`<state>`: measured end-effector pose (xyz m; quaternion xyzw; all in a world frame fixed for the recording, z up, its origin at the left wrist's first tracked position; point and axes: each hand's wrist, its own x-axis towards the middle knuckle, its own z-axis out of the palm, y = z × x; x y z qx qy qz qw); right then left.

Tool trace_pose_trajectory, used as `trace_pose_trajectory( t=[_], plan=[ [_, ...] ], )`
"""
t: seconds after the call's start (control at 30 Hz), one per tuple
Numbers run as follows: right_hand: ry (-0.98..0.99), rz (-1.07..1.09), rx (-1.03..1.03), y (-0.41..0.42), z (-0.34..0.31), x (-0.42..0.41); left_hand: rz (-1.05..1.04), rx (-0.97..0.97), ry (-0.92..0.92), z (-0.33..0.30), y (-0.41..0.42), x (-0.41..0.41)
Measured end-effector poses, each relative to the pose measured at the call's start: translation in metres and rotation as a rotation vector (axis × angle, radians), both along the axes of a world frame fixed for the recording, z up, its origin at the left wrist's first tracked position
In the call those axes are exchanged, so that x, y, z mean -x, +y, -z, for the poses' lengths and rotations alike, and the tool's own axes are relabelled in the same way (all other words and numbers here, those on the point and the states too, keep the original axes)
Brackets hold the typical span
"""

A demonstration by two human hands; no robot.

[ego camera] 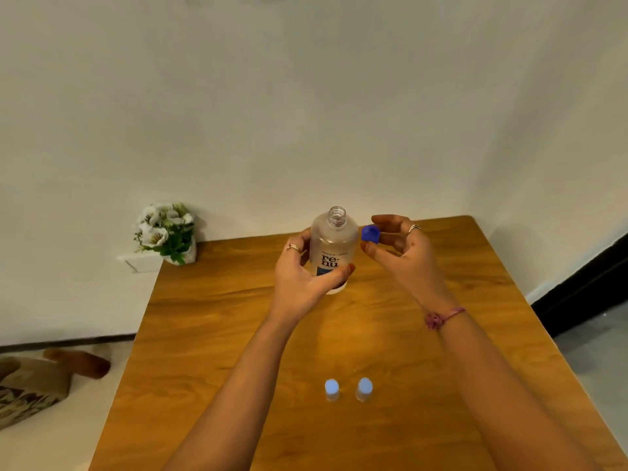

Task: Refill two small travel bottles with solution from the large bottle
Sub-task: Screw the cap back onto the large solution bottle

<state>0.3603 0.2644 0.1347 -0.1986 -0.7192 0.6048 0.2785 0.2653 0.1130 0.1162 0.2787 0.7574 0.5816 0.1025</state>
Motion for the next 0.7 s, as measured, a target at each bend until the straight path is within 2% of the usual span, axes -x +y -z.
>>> trace_pose_trajectory(
  t=[0.47, 0.7],
  plan=[
    [0.344, -0.057, -0.005, 0.006, -0.131, 0.011, 0.007, -0.172, 0.129, -0.110, 0.007, 0.008],
    [0.406, -0.207, -0.202, 0.007, -0.199, 0.021, 0.006, -0.225, 0.171, -0.153, 0.004, 0.015]
  ],
)
